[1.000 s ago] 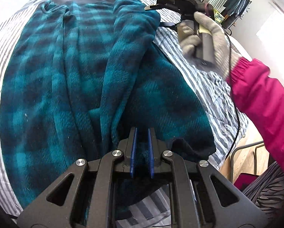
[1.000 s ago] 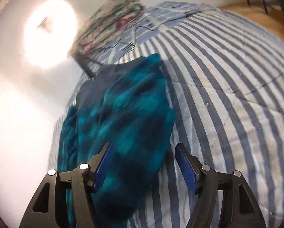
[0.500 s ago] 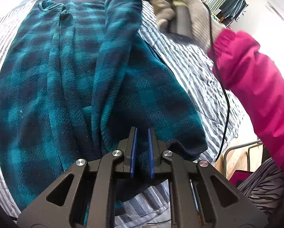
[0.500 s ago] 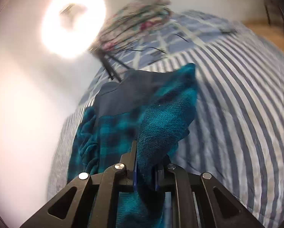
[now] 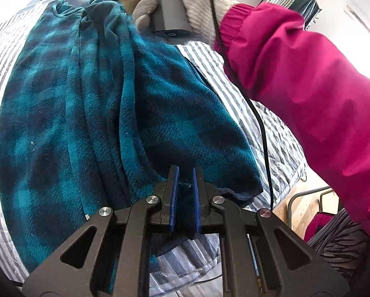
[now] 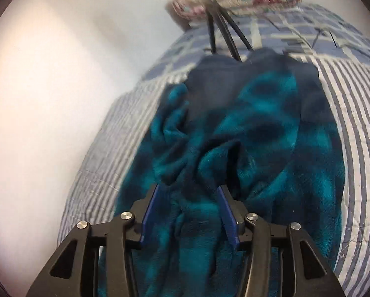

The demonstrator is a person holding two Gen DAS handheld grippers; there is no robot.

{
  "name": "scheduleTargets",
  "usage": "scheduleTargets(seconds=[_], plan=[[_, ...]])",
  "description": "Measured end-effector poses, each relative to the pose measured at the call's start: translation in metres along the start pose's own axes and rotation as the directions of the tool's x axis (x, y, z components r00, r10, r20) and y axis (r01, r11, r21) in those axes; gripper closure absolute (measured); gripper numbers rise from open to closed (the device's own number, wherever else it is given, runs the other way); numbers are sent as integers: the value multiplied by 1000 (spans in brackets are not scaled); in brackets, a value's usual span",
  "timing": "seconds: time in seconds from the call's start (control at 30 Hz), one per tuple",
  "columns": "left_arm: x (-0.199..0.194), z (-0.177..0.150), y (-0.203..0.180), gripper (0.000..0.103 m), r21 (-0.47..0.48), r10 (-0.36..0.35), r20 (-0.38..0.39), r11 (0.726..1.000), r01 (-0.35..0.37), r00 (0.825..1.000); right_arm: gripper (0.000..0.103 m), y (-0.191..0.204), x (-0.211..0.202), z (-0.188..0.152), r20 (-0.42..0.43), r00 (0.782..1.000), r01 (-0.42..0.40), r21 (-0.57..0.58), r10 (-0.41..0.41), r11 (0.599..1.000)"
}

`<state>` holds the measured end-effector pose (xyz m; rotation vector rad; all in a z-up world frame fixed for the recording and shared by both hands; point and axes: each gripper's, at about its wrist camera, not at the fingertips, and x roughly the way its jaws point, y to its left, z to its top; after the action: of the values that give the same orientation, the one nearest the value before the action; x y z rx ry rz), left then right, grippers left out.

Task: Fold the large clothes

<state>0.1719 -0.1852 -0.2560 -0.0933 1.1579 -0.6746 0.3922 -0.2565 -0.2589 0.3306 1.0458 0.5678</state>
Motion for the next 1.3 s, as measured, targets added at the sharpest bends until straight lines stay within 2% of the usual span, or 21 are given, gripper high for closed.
scheduleTargets(seconds=[0.07,0.1,0.13,0.17,0.3,0.4,0.47,0.63,0.7,0.73,0.8,0.87,0.93,1.03,1.13,1.2,1.27,1.3], plan=[[-2,0,0,95,4,-2,2,1000,2,1000,55,-4,-20,-1,57,998,-28,17,27,999],[-4,-1,1,95,2,-6,2,1000,6,1000,58,-7,-29,-1,76,997,-28,32,26,999],[-5,-1,2,95,-1,-12,1,1000,12,1000,66,-10,-39,-3,90,996,-20,35,17,999],[-6,-1,2,95,-3,-17,2,1000,17,1000,69,-12,-49,-6,94,996,9,24,-11,1000],[-12,0,2,95,-1,-23,11,1000,23,1000,82,-11,-60,-23,49,993,106,-21,-105,994],[-17,1,3,95,3,-32,17,999,32,999,87,-8,-54,-46,-18,995,99,-20,-99,995],[-19,-3,-1,95,3,-30,20,1000,30,999,87,0,-46,-61,-62,994,89,-39,-91,995],[-28,-11,1,95,-12,-29,32,999,29,999,83,19,-2,-85,-139,975,157,-112,-172,981],[-33,-14,3,95,-16,-29,39,999,29,999,83,24,4,-88,-127,967,201,-163,-223,966],[-38,-16,5,95,-16,-29,49,999,30,998,82,25,0,-88,-125,967,201,-161,-222,966],[-47,-19,9,95,-25,-29,64,999,31,998,80,24,-19,-88,-118,977,165,-120,-180,979],[-54,-24,13,95,-47,-34,81,998,37,996,74,26,-55,-92,-76,987,132,-103,-140,986],[-60,-27,21,95,-72,-36,96,996,43,995,70,29,-87,-101,-36,987,149,-116,-154,982],[-71,-32,29,95,-105,-29,120,994,42,992,56,31,-138,-126,33,978,208,-103,-206,973],[-77,-32,35,95,-124,-1,143,992,19,990,56,35,-177,-155,85,967,247,-112,-239,962],[-79,-29,41,95,-140,13,153,990,9,988,57,41,-191,-178,58,970,241,-121,-235,963],[-81,-31,47,95,-158,16,156,987,9,988,68,46,-192,-199,13,977,213,-156,-214,965],[-81,-32,51,95,-171,24,158,985,3,987,69,51,-191,-207,0,978,208,-168,-211,964]])
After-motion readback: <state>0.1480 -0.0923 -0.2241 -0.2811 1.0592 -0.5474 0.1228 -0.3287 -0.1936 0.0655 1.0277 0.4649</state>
